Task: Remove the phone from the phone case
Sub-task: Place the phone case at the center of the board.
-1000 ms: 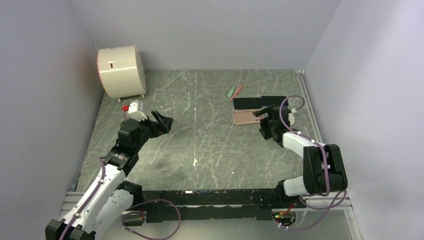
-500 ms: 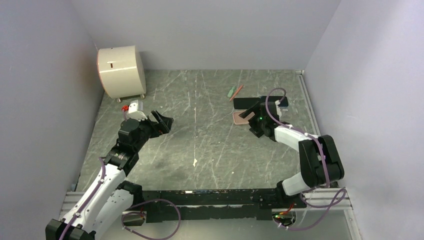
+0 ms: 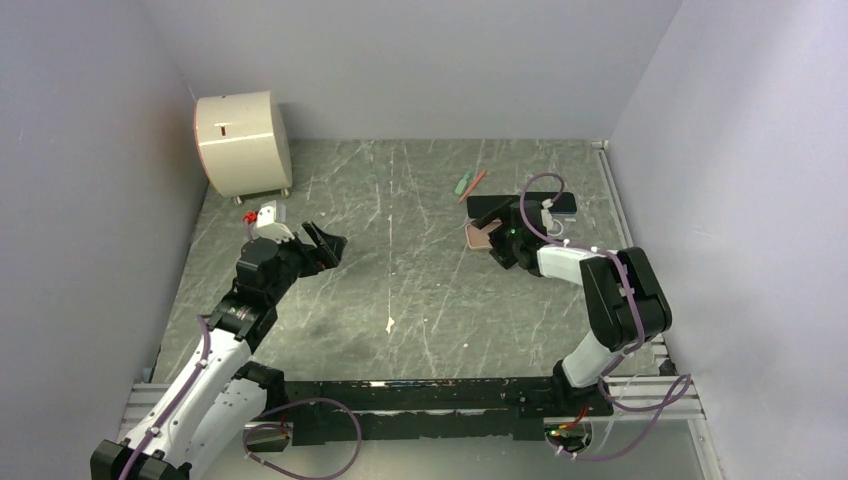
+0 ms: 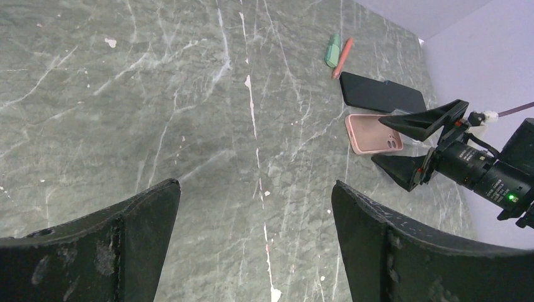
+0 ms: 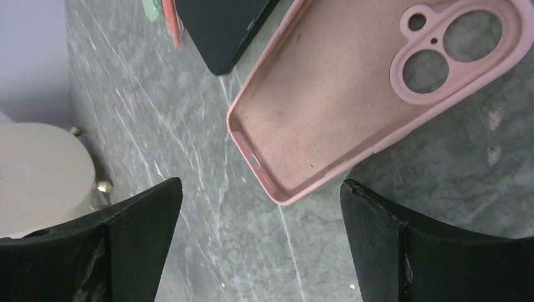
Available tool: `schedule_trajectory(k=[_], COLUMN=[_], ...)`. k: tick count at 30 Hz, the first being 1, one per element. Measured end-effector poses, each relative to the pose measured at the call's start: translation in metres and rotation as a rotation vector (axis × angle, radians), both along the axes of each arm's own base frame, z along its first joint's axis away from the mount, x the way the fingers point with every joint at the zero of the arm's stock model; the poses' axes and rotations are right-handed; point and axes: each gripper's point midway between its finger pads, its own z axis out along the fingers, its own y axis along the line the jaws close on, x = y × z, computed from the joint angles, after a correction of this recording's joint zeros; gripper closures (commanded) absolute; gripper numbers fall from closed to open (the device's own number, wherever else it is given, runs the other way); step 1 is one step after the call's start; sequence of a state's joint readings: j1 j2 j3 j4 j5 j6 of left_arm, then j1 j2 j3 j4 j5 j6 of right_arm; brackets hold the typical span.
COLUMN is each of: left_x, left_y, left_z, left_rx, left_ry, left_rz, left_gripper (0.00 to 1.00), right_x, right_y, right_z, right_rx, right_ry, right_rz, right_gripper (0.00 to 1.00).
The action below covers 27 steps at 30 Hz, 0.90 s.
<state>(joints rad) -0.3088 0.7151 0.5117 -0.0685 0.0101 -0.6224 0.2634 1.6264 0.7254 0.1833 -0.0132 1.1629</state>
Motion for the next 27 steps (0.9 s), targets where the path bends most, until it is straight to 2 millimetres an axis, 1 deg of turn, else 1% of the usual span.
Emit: schedule_trajectory(k=[10,19,27], left_x=[0.000,0.000,0.000], left_y=[0.000,0.000,0.000], left_z=[0.000,0.000,0.000], left_rx=[0.000,0.000,0.000], left_ry=[0.000,0.000,0.001], left_rz=[0.000,0.000,0.000], left_gripper=[0.06,0.06,0.06], right_x=[0.022,0.024,0.025], right_y=[-0.004,-0.008,-0.012], right_z=[0.002,0.002,0.002], right_rx=[0.009,-0.008,-0.050], right_ry=[-0.062,-0.069,-0.079], right_rz=[-0.072,-0.082,-0.052], right_gripper=[0.01,0.01,0.01])
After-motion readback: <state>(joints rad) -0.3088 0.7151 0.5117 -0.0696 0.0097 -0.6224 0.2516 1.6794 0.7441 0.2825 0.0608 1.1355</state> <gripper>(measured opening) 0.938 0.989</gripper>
